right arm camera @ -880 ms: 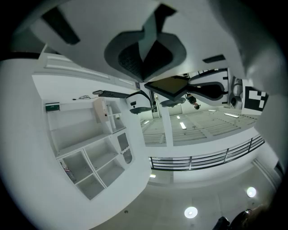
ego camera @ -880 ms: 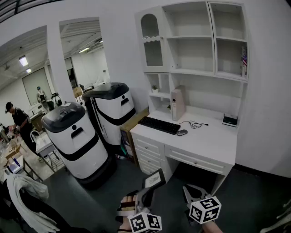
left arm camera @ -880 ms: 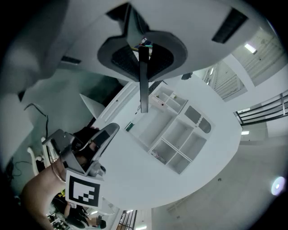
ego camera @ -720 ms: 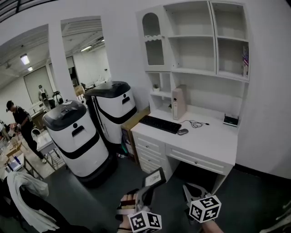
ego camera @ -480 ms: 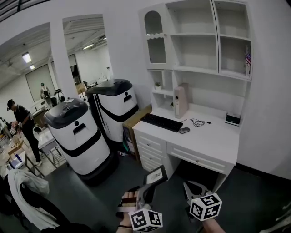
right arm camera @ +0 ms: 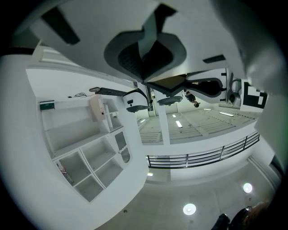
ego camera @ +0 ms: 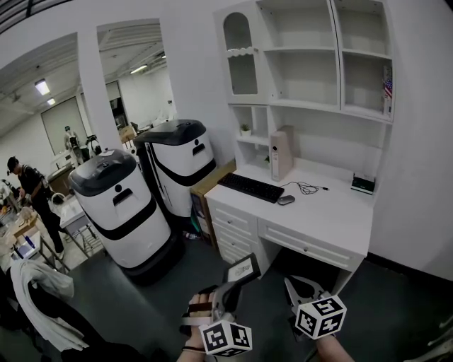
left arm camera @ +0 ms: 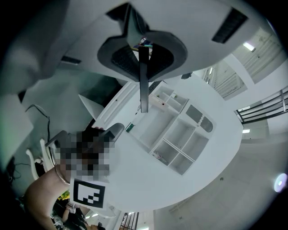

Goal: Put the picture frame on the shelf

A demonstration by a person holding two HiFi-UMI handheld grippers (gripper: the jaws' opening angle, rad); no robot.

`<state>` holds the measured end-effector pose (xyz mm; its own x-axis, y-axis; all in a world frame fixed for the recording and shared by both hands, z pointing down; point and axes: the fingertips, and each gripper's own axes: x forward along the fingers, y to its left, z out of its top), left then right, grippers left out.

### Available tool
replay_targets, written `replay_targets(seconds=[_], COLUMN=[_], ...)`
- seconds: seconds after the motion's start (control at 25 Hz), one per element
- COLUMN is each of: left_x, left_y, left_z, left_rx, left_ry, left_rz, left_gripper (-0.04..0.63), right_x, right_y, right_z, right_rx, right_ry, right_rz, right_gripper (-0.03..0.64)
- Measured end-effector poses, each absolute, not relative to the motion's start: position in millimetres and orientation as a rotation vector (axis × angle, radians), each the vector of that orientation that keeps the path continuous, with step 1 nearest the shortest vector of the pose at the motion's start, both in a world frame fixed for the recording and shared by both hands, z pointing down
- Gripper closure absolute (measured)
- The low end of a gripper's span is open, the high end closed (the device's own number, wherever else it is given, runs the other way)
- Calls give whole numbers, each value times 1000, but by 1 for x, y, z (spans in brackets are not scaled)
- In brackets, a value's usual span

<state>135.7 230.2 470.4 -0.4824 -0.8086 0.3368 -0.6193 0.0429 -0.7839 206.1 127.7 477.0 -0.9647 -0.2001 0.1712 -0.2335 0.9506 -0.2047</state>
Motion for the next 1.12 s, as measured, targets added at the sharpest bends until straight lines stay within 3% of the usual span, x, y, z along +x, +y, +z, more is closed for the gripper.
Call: replay_targets(seconds=[0.52,1.12], left_x=[95,-76], left_y=[192,66], left_z=[479,488], left_rx=[-1468,-1539], left_ry=[2168,2108], left_rz=[-1425,-1394], left_gripper=[534,534], right_x=[166,6], right_y=[98,-18], right_z=[479,484], right_rx=[244,323], right_ry=[-2955,-2917], right_rz=[357,348], right_gripper=[615,615])
